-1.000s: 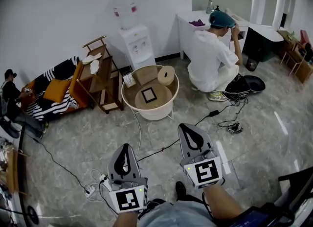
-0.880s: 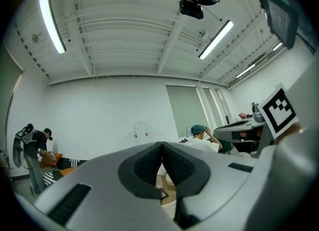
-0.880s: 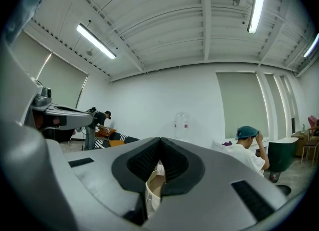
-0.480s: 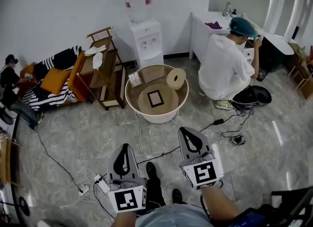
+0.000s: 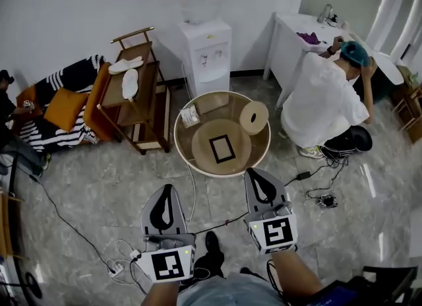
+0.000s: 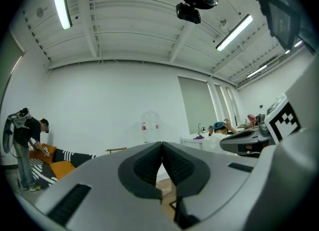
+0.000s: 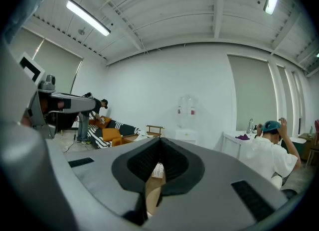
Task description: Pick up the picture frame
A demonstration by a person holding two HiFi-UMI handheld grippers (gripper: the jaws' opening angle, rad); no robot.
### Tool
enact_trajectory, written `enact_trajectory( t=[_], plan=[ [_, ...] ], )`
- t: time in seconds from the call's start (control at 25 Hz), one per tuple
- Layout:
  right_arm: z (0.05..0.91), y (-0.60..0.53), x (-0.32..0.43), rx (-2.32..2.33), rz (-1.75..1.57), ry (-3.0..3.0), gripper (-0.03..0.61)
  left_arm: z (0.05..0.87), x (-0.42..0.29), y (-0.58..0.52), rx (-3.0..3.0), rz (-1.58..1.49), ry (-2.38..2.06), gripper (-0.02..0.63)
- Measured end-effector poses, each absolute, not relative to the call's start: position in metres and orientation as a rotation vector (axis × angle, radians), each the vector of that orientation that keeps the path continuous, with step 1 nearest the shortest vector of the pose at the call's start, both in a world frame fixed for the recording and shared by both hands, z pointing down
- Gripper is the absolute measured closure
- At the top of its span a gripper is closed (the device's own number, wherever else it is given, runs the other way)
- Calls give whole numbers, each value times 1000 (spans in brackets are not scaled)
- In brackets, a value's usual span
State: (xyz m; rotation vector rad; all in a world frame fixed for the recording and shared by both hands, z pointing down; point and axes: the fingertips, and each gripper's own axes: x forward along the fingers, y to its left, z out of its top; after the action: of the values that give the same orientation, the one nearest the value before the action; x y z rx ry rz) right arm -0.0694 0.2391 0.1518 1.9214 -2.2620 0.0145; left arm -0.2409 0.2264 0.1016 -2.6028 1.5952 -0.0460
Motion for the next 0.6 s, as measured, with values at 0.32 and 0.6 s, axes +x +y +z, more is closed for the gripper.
enact_trajectory(
  t=[0.32,0.6],
  plan=[
    [126,155,-73,1992,-63,-2209,565,88,-257,136,-2579,-35,1528,598],
    [104,135,-54,2069,-109,-2156,565,76,-245,106,-2599,3,1471,598]
  ],
)
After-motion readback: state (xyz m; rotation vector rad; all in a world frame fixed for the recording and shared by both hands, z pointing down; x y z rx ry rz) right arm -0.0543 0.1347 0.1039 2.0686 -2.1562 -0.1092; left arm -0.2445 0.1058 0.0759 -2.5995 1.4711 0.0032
